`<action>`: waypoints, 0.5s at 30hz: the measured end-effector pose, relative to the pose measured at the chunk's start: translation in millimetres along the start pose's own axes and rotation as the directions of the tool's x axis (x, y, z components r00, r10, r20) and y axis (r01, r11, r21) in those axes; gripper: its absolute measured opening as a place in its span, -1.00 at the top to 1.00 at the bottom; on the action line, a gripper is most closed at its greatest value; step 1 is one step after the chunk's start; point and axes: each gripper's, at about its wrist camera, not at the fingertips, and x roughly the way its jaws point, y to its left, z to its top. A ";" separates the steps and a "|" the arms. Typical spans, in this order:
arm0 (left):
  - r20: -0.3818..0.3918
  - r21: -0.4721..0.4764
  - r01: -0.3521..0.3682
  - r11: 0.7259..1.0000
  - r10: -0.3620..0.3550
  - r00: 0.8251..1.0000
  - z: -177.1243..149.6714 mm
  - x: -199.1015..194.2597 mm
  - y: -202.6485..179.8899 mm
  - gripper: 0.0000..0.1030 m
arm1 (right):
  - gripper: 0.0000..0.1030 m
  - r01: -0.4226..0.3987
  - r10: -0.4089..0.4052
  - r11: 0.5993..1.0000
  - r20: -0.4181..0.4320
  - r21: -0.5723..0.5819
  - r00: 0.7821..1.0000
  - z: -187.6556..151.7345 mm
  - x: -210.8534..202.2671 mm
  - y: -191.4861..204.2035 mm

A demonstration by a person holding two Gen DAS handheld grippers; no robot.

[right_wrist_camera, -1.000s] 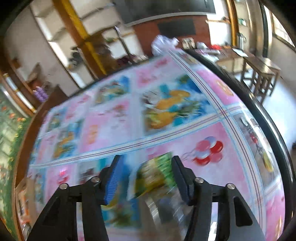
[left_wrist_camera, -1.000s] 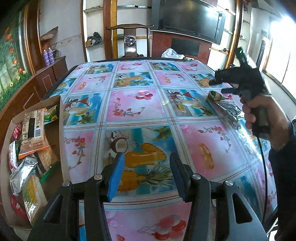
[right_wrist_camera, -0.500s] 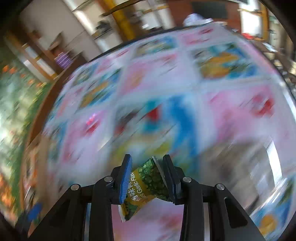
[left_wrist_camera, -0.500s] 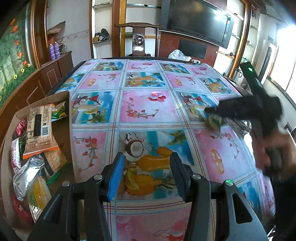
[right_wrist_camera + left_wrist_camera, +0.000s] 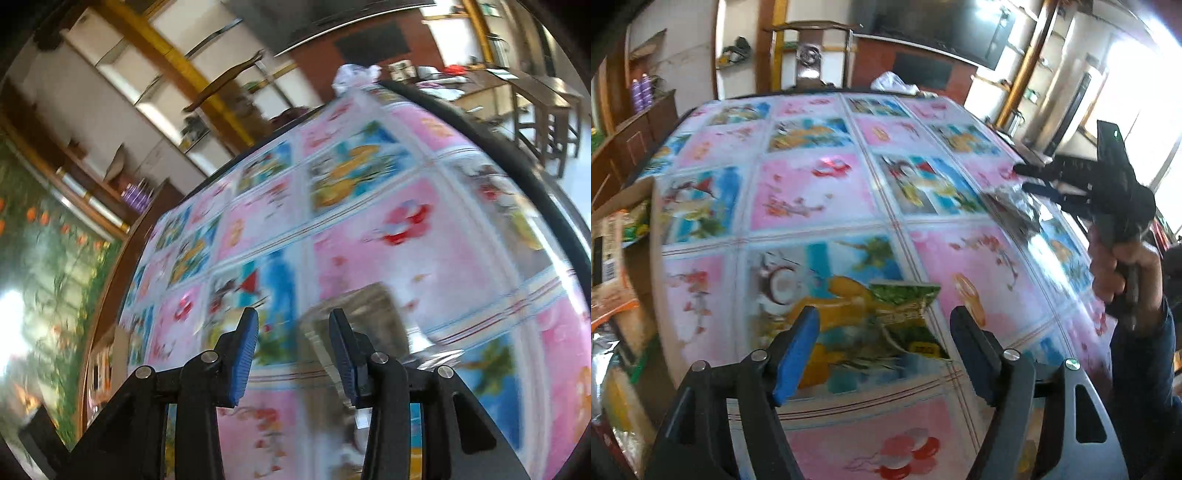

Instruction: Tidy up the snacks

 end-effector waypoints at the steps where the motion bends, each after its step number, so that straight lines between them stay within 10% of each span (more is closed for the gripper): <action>1: -0.007 0.008 -0.004 1.000 0.004 1.000 -0.6 4.1 -3.3 -0.40 | 0.17 0.012 -0.012 1.000 0.016 0.004 1.000 -1.6 -7.9 -5.4; 7: -0.048 0.033 -0.059 0.998 0.060 0.997 -3.2 29.4 -18.1 -0.33 | -0.18 0.080 -0.080 0.997 0.026 0.010 0.996 14.0 -17.1 -18.9; 15: -0.014 0.062 -0.138 0.988 0.139 0.990 -5.8 34.9 -19.5 0.37 | -0.42 0.138 -0.139 0.989 -0.026 -0.044 0.990 13.9 7.0 -20.5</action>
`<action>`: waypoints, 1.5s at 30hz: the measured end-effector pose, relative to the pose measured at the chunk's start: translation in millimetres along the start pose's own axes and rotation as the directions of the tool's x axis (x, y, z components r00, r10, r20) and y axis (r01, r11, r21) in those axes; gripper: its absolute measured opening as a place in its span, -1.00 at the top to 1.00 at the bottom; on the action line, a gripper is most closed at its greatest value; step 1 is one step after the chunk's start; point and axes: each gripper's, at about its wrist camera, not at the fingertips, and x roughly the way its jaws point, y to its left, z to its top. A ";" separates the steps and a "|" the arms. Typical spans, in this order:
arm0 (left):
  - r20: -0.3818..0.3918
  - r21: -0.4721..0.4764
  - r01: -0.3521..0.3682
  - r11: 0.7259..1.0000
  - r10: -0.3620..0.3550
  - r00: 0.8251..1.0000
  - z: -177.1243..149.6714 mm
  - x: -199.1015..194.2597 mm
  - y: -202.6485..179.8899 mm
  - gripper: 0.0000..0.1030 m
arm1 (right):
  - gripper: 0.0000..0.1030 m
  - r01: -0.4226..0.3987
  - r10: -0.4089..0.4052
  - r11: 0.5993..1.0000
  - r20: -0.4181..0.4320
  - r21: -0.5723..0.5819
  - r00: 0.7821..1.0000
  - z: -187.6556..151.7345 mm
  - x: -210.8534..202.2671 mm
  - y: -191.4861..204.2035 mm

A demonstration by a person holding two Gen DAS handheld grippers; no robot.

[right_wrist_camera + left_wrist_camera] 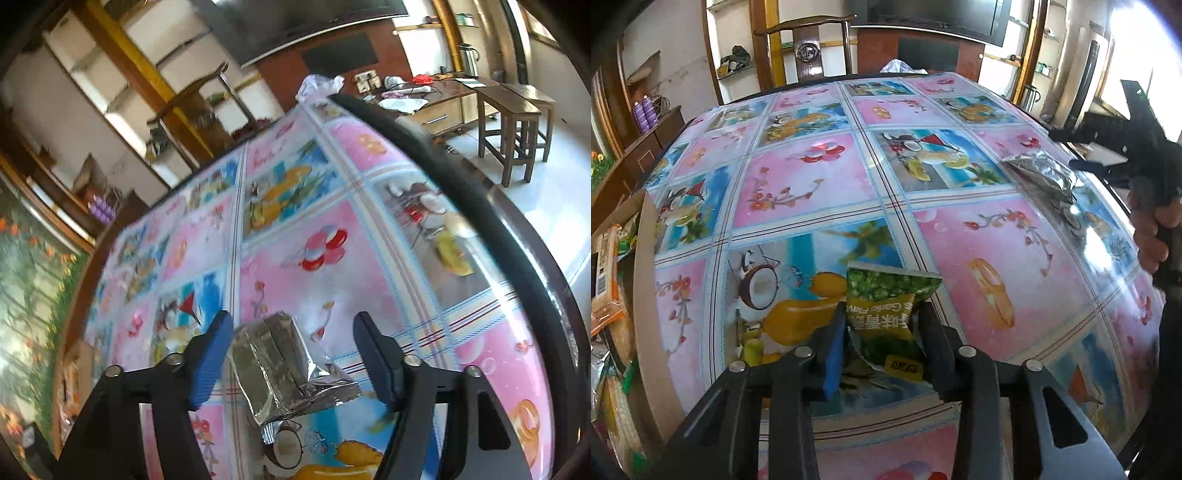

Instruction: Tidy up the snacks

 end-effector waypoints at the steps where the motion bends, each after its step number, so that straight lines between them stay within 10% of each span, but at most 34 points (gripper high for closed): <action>1: 0.005 -0.004 -0.004 1.000 0.004 1.000 0.5 0.2 1.7 0.38 | -0.42 0.006 -0.006 1.000 -0.007 -0.021 1.000 -0.8 5.5 4.6; 13: 0.056 -0.092 0.041 0.995 -0.036 0.998 8.0 3.9 20.0 0.41 | -0.39 0.217 -0.240 0.885 -0.004 -0.412 0.971 -35.8 39.8 66.1; 27: 0.172 -0.137 -0.036 0.990 0.060 0.983 10.1 -11.4 33.0 0.41 | -0.23 -0.017 0.032 0.889 0.024 -0.457 0.999 -68.4 16.6 130.1; 45: 0.206 -0.133 -0.137 0.982 0.162 0.965 8.9 -18.5 36.7 0.40 | -0.24 -0.045 0.056 0.846 0.004 -0.532 0.998 -94.4 21.7 154.8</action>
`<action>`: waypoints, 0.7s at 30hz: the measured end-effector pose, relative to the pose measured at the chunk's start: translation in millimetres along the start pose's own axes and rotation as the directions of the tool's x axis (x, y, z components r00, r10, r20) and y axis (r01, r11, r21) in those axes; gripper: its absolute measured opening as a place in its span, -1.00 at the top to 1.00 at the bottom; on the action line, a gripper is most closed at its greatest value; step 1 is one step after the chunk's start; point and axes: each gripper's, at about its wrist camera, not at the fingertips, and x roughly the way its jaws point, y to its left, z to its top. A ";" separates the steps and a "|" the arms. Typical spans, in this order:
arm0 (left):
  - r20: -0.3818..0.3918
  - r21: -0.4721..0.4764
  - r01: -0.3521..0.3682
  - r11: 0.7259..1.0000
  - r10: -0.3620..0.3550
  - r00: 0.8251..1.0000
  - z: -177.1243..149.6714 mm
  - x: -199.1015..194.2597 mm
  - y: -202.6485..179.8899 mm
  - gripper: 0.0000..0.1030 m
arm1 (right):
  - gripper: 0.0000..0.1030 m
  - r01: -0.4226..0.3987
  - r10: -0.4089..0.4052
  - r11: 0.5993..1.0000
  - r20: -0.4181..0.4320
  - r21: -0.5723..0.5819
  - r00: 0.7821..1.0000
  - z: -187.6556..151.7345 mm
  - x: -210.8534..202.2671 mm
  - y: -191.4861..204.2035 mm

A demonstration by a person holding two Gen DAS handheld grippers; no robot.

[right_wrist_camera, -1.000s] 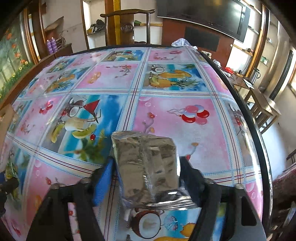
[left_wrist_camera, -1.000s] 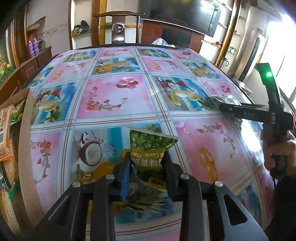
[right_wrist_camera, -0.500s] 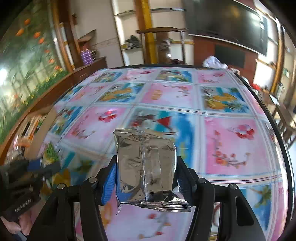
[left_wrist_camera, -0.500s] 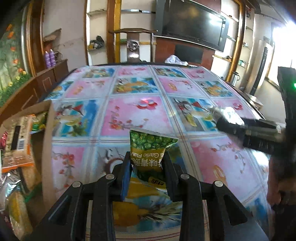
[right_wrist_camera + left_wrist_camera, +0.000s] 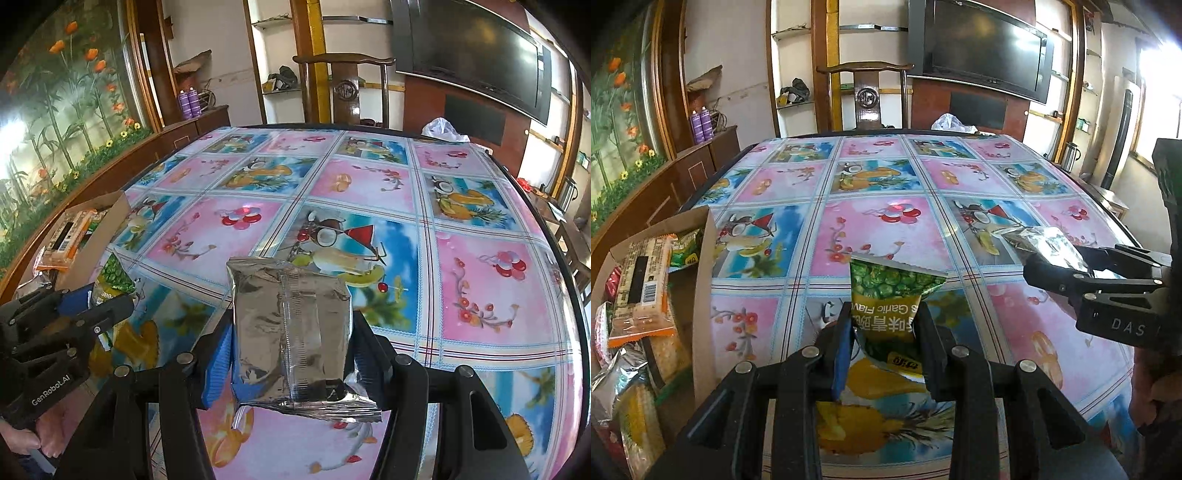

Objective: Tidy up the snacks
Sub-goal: 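Carry the green pea bag and silver foil bag toward the box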

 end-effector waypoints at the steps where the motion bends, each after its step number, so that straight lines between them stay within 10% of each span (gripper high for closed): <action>1: 0.002 0.003 -0.004 1.000 0.004 1.000 0.0 -0.5 -0.5 0.40 | -0.24 0.001 -0.001 1.000 0.001 -0.002 1.000 -0.1 -0.1 0.4; 21: 0.014 0.010 -0.022 1.000 0.022 1.000 -0.4 -3.1 -1.5 0.40 | -0.24 0.000 0.001 1.000 0.008 -0.019 1.000 -1.0 -2.1 5.1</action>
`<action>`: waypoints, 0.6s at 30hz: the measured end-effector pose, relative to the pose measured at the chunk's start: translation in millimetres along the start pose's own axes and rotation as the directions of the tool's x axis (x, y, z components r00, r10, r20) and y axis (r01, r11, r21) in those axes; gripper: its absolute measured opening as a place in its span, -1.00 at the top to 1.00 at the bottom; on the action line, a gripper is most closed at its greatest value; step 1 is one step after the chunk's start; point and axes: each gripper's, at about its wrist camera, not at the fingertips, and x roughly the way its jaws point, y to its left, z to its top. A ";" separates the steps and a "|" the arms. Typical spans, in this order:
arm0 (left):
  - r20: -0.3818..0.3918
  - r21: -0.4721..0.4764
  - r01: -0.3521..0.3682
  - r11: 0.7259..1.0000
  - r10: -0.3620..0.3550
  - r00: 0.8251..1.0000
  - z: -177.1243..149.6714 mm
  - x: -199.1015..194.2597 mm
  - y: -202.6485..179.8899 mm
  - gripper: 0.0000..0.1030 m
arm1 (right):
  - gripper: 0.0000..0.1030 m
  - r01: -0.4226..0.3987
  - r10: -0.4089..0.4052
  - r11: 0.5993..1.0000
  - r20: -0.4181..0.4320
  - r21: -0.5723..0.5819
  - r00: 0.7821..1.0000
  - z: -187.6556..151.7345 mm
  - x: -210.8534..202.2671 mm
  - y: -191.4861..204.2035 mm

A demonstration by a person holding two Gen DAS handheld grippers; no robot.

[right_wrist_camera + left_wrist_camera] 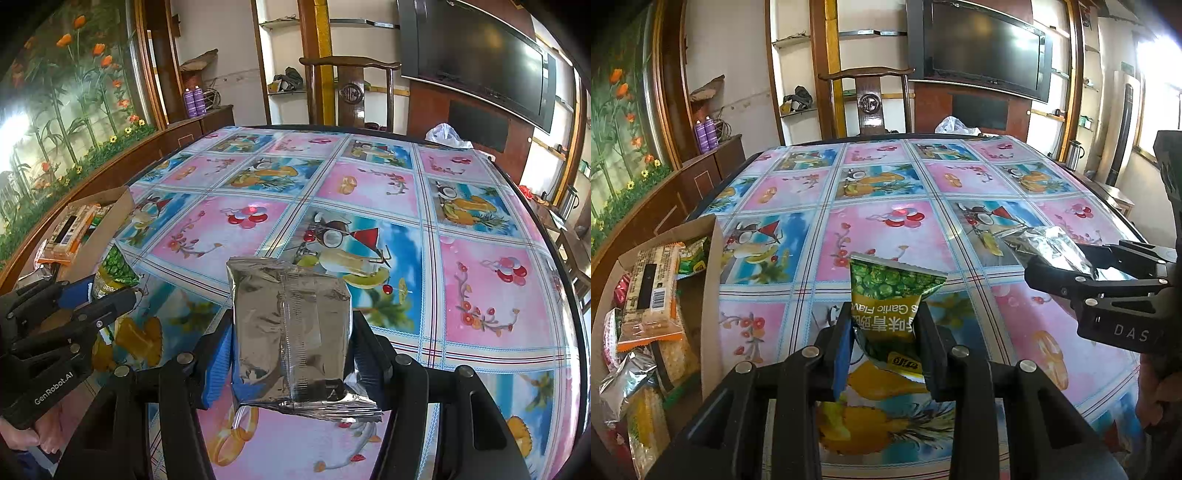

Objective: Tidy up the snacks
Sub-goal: 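Carry the green pea bag and silver foil bag toward the box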

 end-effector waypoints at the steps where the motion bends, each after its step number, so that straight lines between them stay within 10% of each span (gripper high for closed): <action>1: 0.001 0.000 0.000 1.000 0.000 1.000 -0.1 -0.1 -0.1 0.40 | -0.24 0.000 0.000 1.000 0.000 0.000 1.000 0.0 -0.1 0.2; 18: 0.012 0.007 -0.012 1.000 0.012 1.000 2.4 -2.2 2.3 0.40 | -0.24 0.001 -0.001 1.000 0.002 -0.007 1.000 0.9 -0.1 3.9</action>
